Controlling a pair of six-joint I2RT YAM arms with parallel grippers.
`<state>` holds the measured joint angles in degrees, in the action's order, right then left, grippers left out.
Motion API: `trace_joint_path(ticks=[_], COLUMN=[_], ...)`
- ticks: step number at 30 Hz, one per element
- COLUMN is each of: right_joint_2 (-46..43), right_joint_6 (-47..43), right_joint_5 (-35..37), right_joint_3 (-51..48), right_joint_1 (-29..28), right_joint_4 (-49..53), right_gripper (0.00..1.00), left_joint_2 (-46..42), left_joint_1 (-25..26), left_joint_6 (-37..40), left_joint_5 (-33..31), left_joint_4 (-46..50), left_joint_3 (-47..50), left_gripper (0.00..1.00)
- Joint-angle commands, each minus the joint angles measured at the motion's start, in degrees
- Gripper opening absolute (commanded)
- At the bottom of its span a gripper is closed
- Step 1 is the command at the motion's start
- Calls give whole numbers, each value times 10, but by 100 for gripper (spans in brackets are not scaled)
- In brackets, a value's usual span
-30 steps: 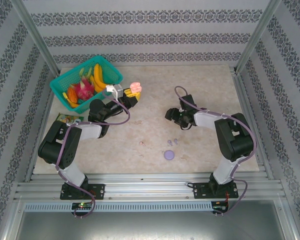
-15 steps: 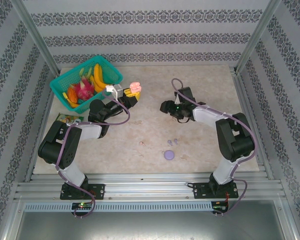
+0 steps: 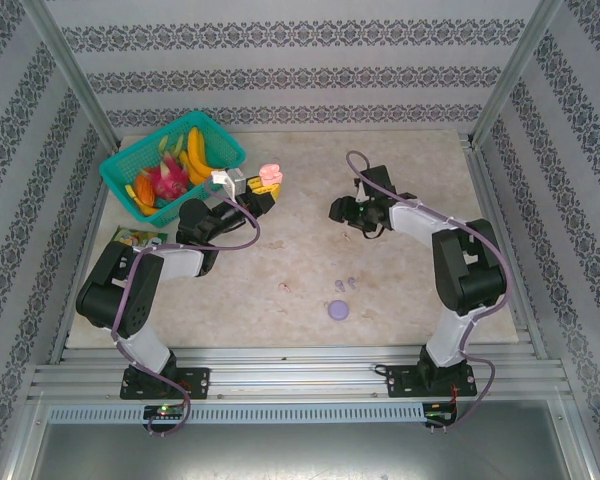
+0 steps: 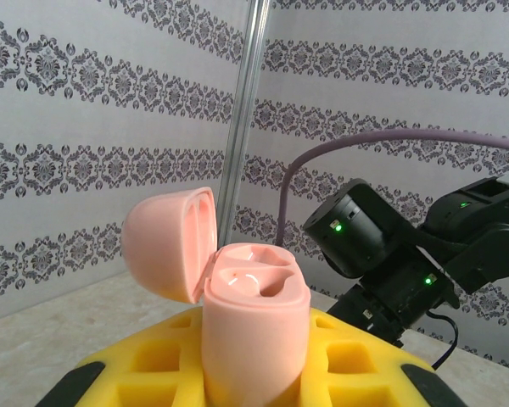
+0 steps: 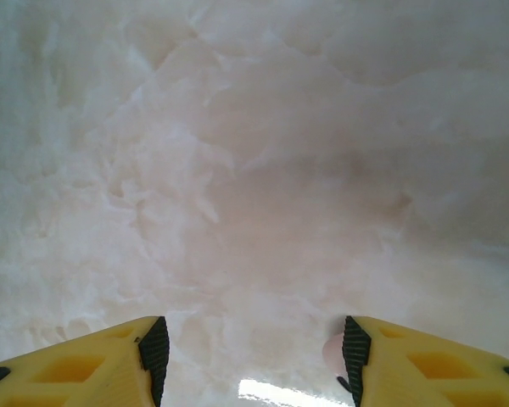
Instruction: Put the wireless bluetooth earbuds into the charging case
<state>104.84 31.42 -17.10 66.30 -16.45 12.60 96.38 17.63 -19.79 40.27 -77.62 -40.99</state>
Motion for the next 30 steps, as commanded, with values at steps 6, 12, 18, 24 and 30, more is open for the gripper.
trace_joint_path(ticks=[6, 12, 18, 24, 30], right_joint_2=[48, 59, 68, 77, 87], right_joint_6=[-46, -58, -79, -103, -108], right_joint_5=[30, 77, 150, 184, 184], right_joint_3=[32, 47, 78, 104, 111], right_joint_1=[-35, -64, -87, -97, -98], right_joint_4=[72, 115, 170, 205, 209], right_gripper=[56, 54, 55, 54, 51], left_joint_2=[-15, -16, -15, -15, -14], left_joint_1=[5, 5, 5, 5, 5], left_joint_6=[0, 0, 2, 0, 0], left_joint_5=[0, -1, -2, -2, -2], left_joint_4=[-23, -24, -24, -27, -30], left_joint_3=[-3, -1, -1, 0, 0], left_gripper=[0, 0, 0, 0, 0])
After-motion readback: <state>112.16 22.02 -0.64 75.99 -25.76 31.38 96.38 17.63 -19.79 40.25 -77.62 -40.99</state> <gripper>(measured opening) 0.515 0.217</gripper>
